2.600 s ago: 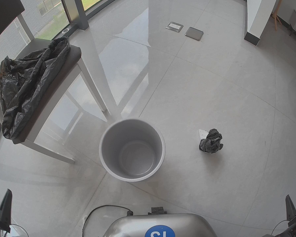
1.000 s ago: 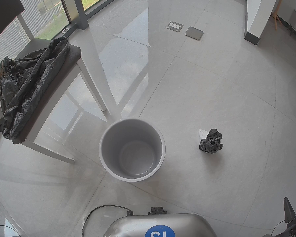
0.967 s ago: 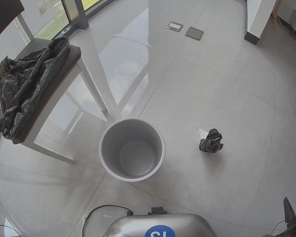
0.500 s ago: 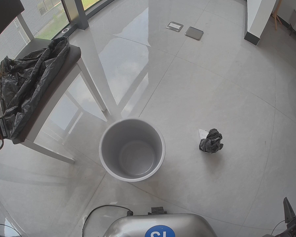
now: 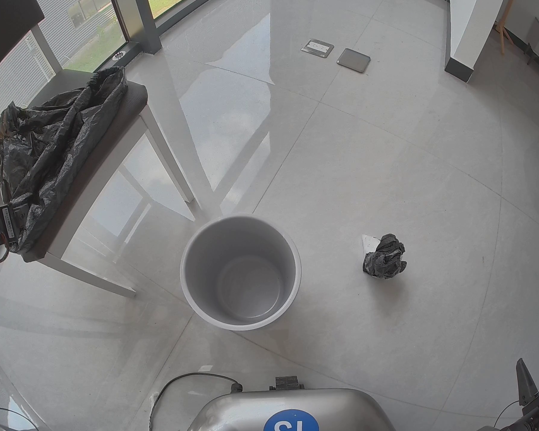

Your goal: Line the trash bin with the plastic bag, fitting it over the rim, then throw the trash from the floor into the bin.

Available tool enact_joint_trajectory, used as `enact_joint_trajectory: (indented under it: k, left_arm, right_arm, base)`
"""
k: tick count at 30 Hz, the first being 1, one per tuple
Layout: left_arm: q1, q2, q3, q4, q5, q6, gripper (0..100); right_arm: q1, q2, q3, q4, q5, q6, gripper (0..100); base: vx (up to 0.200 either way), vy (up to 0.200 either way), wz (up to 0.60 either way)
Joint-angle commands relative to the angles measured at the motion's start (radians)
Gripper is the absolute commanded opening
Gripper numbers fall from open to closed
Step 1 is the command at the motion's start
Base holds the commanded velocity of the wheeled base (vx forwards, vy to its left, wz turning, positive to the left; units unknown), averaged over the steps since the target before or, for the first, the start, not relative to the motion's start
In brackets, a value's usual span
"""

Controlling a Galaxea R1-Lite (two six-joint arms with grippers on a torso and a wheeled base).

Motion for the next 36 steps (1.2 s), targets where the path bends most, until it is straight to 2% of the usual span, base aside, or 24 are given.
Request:
enact_joint_trajectory:
  k: [1,7,10,13,19,36]
  left_arm:
    - [0.014,0.044,-0.032,0.001,-0.003,-0.001,100]
    - [0.039,0.051,-0.051,0.012,-0.070,0.005,100]
    - [0.039,0.054,-0.046,0.012,-0.070,0.016,100]
    - [0.046,0.054,-0.025,0.006,-0.073,0.081,100]
    - [0.048,0.086,-0.032,-0.002,-0.073,0.102,100]
    - [0.086,0.150,-0.064,-0.048,-0.084,0.100,100]
  right_arm:
    - [0.000,-0.016,0.018,0.000,0.000,-0.001,100]
    - [0.000,-0.016,0.018,-0.002,0.002,-0.009,100]
    - [0.000,-0.016,0.018,-0.002,0.002,-0.012,100]
    - [0.000,-0.016,0.018,-0.002,0.002,-0.012,100]
    - [0.000,-0.016,0.018,-0.002,0.002,-0.020,100]
    - [0.000,-0.016,0.018,-0.002,0.002,-0.024,100]
  base:
    - [0.000,0.000,0.00]
    - [0.000,0.000,0.00]
    - [0.000,0.000,0.00]
    - [0.000,0.000,0.00]
    - [0.000,0.000,0.00]
    - [0.000,0.000,0.00]
